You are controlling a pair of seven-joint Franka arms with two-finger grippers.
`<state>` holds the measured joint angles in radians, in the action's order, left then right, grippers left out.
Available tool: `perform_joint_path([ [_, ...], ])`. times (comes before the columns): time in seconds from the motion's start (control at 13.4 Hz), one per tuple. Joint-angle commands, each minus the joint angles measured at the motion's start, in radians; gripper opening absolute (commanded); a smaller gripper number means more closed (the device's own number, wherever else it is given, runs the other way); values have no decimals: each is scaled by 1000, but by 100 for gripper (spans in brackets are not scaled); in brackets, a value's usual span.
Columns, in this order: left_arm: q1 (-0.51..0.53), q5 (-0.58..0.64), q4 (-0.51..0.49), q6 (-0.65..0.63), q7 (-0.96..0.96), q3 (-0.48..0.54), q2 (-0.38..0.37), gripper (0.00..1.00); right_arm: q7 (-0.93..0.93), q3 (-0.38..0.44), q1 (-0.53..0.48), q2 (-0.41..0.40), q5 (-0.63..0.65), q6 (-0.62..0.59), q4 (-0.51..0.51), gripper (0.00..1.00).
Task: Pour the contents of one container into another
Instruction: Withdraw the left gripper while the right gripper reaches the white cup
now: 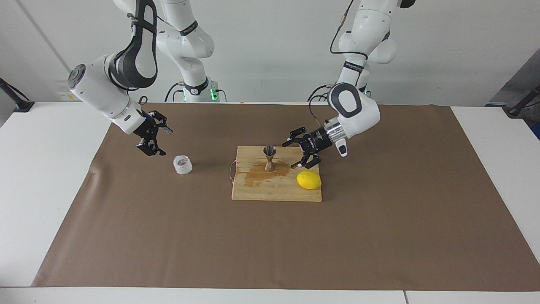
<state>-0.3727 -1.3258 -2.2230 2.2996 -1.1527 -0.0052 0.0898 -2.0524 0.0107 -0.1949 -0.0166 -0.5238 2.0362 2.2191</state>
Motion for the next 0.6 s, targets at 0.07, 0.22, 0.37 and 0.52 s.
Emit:
perform_joint_path([
  [0.07, 151, 285, 72, -178, -71, -2, -25, 100, -123, -8, -21, -34, -105, 59, 27, 100],
  [0.22, 230, 446, 172, -294, -88, -2, -15, 100, -144, -8, -29, -52, -107, 73, 30, 100],
  [0.37, 296, 580, 279, -396, -87, -2, 5, 100, -153, -8, -38, -71, -108, 75, 31, 100],
  [0.52, 317, 718, 374, -440, -76, -2, 37, 100, -186, -9, -41, -97, -108, 87, 34, 100],
])
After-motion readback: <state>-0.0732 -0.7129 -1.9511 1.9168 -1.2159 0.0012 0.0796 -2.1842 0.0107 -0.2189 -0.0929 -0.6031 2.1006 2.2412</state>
